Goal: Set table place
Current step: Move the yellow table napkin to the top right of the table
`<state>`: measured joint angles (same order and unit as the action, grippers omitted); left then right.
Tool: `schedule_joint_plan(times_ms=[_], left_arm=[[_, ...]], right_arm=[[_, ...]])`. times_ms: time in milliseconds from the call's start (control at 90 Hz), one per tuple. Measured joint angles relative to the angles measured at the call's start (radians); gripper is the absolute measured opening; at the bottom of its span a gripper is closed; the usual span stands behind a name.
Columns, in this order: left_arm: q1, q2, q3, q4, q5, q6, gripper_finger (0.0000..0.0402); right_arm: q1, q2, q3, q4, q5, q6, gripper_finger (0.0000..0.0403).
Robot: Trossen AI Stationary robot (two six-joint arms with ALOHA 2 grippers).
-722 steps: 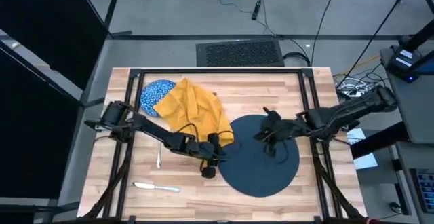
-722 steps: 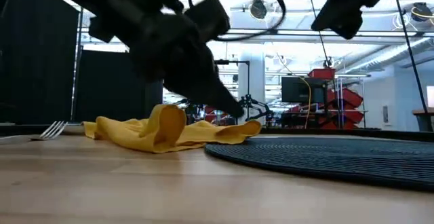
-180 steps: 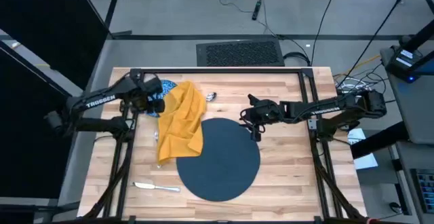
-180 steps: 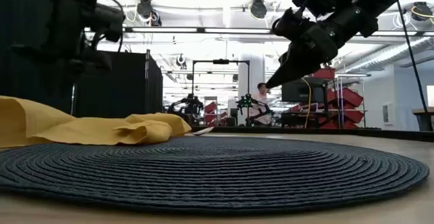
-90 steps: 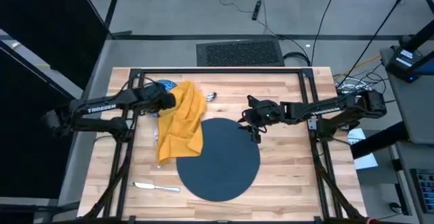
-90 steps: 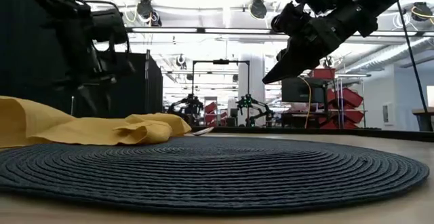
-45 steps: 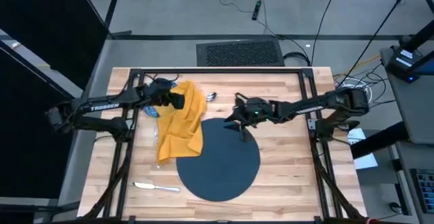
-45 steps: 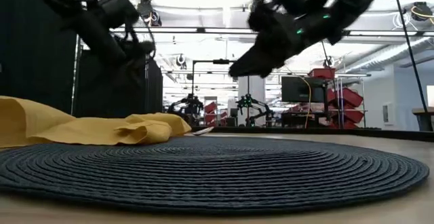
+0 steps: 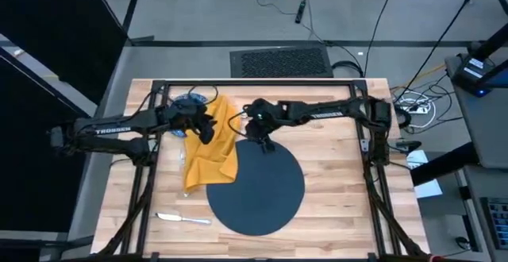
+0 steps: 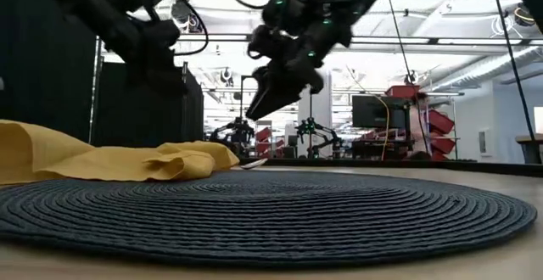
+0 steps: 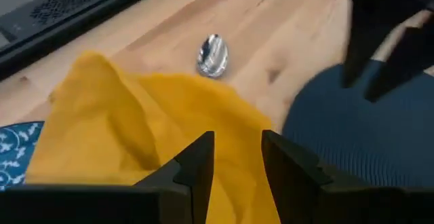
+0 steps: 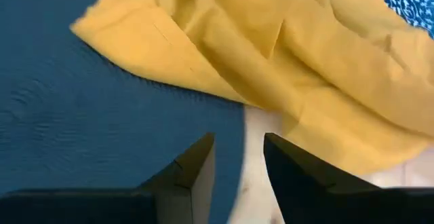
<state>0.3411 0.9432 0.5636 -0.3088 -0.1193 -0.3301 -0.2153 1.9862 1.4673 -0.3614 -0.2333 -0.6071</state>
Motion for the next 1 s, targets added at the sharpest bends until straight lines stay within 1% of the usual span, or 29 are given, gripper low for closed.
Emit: schedule_joint_plan(times_ms=[78,167,256,311,456,533,778,1000], left_arm=[[-0.004,-0.039,0.000,-0.070,-0.076,-0.034,0.0109],[-0.003,-0.078,0.000,-0.132,-0.171,-0.084,0.0109],[-0.003,-0.115,0.000,-0.200,-0.223,-0.106,0.0109],[-0.003,-0.133,0.000,-0.215,-0.230,-0.105,0.0109],[-0.003,-0.158,0.000,-0.231,-0.231,-0.104,0.0109],[-0.003,-0.161,0.000,-0.232,-0.231,-0.100,0.0109],[-0.003,-0.161,0.000,-0.231,-0.231,-0.083,0.0109],[-0.004,-0.161,0.000,-0.229,-0.230,-0.102,0.0109]], right_arm=[[-0.004,0.061,0.073,-0.035,0.006,-0.024,0.0123],[-0.008,0.134,0.150,-0.070,0.037,-0.030,0.0126],[-0.008,0.197,0.229,-0.106,0.055,-0.042,0.0129],[-0.008,0.225,0.265,-0.113,0.063,-0.046,0.0130],[-0.008,0.265,0.319,-0.125,0.132,-0.078,0.0130],[-0.008,0.269,0.340,-0.140,0.133,-0.085,0.0130],[-0.009,0.271,0.340,-0.137,0.130,-0.068,0.0130],[-0.020,0.327,0.340,-0.137,0.131,-0.042,0.0130]])
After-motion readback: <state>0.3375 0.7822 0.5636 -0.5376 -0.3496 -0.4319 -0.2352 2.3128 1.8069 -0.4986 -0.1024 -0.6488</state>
